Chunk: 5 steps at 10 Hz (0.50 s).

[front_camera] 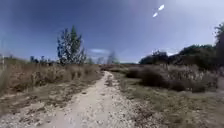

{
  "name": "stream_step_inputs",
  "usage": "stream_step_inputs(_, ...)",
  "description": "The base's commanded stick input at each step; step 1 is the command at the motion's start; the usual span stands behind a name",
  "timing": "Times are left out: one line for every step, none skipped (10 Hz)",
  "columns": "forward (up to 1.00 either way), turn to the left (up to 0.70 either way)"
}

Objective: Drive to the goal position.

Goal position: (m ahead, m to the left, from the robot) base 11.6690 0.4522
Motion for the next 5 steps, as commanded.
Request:
stream_step_inputs(0.70, 0.00)
stream_step_inputs(0.70, 0.00)
stream_step_inputs(0.70, 0.00)
stream_step_inputs(0.70, 0.00)
stream_step_inputs(0.70, 0.00)
